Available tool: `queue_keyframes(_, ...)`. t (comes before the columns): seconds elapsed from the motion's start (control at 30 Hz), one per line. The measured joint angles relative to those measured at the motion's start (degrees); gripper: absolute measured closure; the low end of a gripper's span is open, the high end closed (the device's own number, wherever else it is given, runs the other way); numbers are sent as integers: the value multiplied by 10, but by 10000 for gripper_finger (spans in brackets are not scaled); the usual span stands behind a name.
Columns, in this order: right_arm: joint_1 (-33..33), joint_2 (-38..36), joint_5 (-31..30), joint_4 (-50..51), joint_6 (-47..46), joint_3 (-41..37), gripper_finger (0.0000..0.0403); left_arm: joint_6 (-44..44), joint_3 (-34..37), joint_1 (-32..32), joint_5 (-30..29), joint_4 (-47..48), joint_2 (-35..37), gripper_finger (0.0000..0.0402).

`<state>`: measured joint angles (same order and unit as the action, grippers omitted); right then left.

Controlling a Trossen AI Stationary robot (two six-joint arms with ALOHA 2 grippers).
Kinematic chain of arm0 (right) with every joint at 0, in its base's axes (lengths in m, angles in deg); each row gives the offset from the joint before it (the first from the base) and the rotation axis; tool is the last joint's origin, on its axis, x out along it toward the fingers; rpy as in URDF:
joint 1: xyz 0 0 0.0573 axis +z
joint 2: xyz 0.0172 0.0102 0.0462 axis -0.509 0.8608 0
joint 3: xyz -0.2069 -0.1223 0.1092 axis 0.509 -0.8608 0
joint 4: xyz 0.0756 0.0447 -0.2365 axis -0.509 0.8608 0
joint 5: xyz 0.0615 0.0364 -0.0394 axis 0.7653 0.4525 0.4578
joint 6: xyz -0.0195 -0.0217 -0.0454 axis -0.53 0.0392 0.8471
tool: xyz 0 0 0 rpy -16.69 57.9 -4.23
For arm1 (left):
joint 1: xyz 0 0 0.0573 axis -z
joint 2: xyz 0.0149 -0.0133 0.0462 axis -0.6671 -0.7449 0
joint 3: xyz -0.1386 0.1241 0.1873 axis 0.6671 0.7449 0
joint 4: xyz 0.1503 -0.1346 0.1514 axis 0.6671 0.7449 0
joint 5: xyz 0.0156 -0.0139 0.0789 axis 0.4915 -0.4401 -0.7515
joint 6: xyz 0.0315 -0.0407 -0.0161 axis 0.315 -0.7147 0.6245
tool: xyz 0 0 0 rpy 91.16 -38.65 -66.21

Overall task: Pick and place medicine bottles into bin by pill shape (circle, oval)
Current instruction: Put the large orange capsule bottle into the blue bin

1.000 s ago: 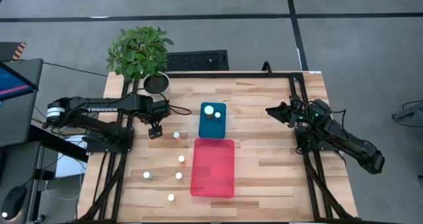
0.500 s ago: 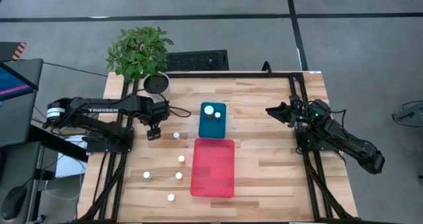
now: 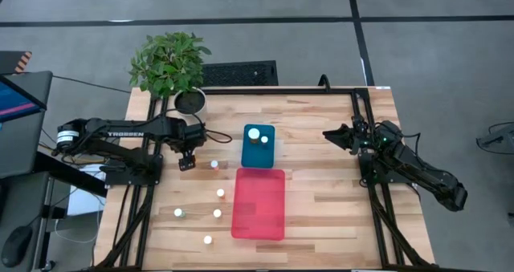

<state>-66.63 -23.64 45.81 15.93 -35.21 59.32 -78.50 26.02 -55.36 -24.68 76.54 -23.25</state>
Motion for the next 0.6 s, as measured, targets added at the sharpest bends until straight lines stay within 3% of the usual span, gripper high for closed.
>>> queue_keyframes(0.13,0,0,0,0,0,0,198,1,0,0,0,0,0,86)
queue_keyframes(0.6,0,0,0,0,0,0,198,-5,-1,0,-1,0,0,195)
